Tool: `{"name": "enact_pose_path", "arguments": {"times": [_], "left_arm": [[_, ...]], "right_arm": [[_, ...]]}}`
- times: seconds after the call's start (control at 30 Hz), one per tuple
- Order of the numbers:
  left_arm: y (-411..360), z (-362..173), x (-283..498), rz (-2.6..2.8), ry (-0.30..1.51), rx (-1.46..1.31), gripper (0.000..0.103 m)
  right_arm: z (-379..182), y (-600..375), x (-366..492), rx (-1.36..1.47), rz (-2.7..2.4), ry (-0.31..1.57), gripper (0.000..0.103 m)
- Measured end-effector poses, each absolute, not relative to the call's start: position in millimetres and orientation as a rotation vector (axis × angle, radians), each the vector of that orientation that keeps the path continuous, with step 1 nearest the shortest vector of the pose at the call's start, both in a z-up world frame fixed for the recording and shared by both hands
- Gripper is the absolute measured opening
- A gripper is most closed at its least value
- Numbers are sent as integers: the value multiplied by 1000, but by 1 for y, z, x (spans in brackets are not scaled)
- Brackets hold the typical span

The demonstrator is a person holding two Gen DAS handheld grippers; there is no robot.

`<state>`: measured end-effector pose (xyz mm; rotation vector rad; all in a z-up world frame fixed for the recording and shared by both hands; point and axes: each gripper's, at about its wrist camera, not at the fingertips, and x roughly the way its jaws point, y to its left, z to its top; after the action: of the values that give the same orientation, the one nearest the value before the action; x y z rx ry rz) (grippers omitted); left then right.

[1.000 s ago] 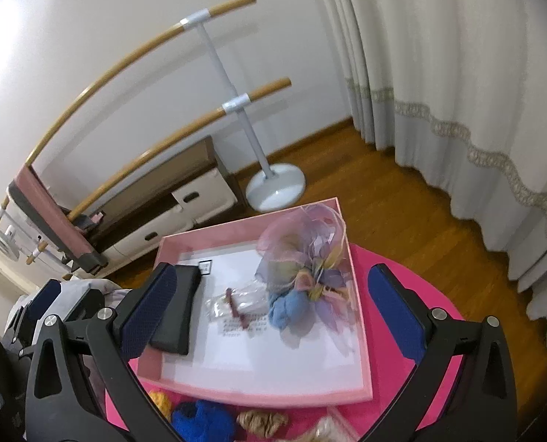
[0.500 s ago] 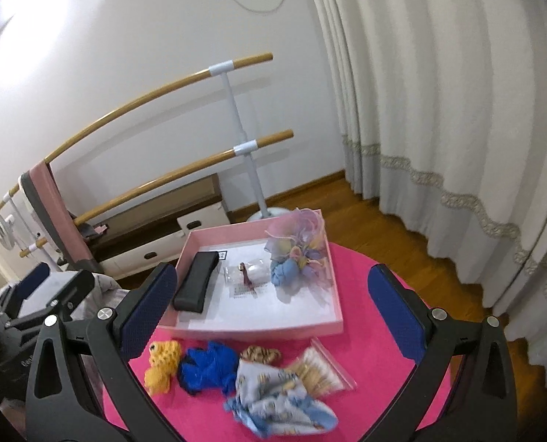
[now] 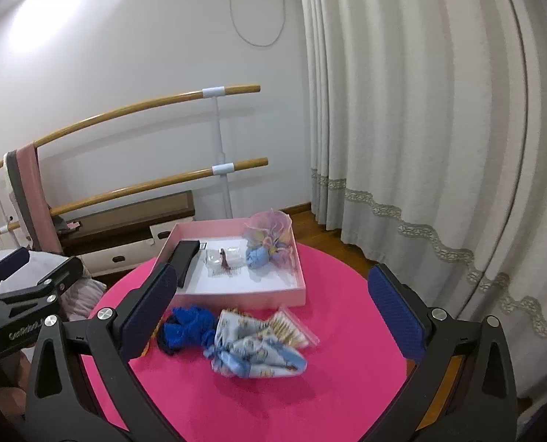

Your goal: Organize soft objects

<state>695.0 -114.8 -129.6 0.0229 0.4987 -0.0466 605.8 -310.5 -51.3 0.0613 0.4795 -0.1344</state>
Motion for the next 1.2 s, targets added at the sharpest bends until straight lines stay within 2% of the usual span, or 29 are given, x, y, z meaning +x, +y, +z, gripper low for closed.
{"name": "enact_pose_path", "arguments": {"times": [0.43, 1.2], "left_arm": [[-104, -114, 601, -32, 527, 0, 103], [-90, -101, 554, -35, 525, -19, 103]], "right_arm": [[-69, -296, 570, 30, -140, 477, 103], [-74, -293, 563, 34, -122, 496, 103]]}}
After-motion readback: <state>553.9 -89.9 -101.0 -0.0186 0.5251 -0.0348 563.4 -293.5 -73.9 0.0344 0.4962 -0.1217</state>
